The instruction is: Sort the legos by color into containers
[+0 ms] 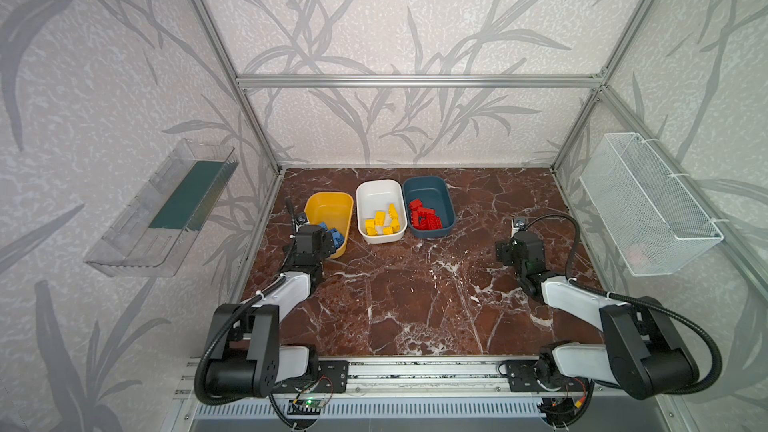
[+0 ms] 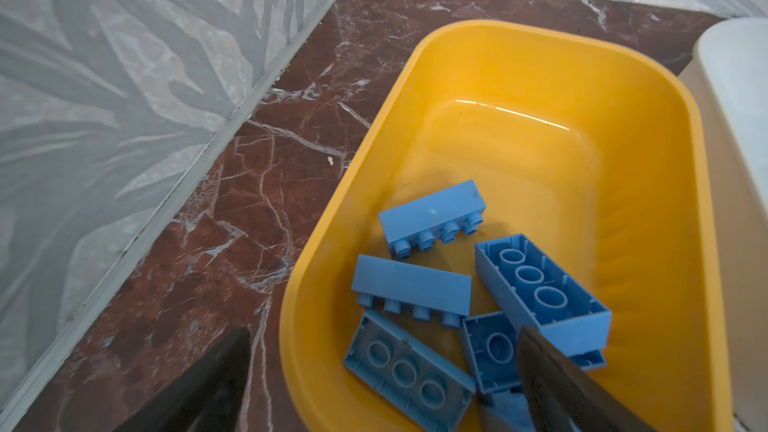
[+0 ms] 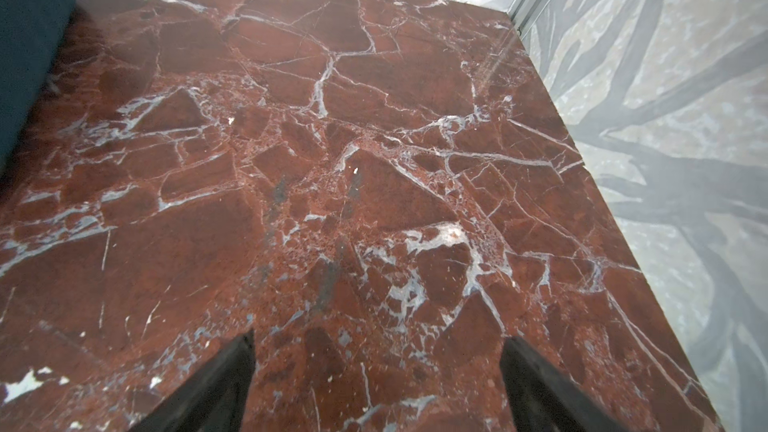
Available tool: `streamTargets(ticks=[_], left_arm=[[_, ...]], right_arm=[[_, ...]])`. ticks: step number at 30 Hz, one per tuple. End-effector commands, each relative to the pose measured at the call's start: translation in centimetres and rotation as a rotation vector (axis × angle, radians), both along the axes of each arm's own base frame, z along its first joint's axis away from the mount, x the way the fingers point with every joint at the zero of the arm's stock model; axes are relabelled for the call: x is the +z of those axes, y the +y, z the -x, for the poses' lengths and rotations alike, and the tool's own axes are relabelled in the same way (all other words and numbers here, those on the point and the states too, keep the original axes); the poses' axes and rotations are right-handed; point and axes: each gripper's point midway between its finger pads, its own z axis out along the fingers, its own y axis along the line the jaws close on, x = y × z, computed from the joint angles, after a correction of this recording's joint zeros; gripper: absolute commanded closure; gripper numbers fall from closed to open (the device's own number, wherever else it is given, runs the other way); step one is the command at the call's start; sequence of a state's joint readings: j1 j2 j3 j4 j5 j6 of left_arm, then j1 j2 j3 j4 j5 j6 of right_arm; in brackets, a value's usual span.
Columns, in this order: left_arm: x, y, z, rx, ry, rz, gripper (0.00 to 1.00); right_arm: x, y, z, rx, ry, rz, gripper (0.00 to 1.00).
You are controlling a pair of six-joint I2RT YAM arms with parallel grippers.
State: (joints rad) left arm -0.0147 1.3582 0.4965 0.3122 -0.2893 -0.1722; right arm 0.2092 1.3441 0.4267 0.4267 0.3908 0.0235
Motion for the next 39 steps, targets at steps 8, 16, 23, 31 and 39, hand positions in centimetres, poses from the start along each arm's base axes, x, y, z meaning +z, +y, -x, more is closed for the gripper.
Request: streamTargets(ticks=[8,16,23,31,39], left_arm=[[0.9,-0.9,-4.3,-0.119,-0.096,-0.037,0.01],[1.9,-1.7,-2.1,-0.118,-0.239,-0.105,0.01],[1.8,-1.4,-1.9,-0.089,-0.253,-0.117,0.01],[0.8,-0.4,-2.8,-0.064,-0.203,-0.071,0.01],[0.8,-0.3,-2.8,-0.063,-0.207,-0.072,0.01]], right_arm=[[2.7,-1.0,-2.2,0.019,-0.324,-0.071,0.07],[1.6,-0.4,-1.2,0.070,-0.369,-0.082,0.05],[2.0,0.2,-1.2,0.100,-0.387,-0.081,0.03],[1.5,-0.2,-2.3,0.068,-0.324,-0.074,0.01],[0.9,1.2,-3.7,0.140,-0.238,-0.071,0.01]])
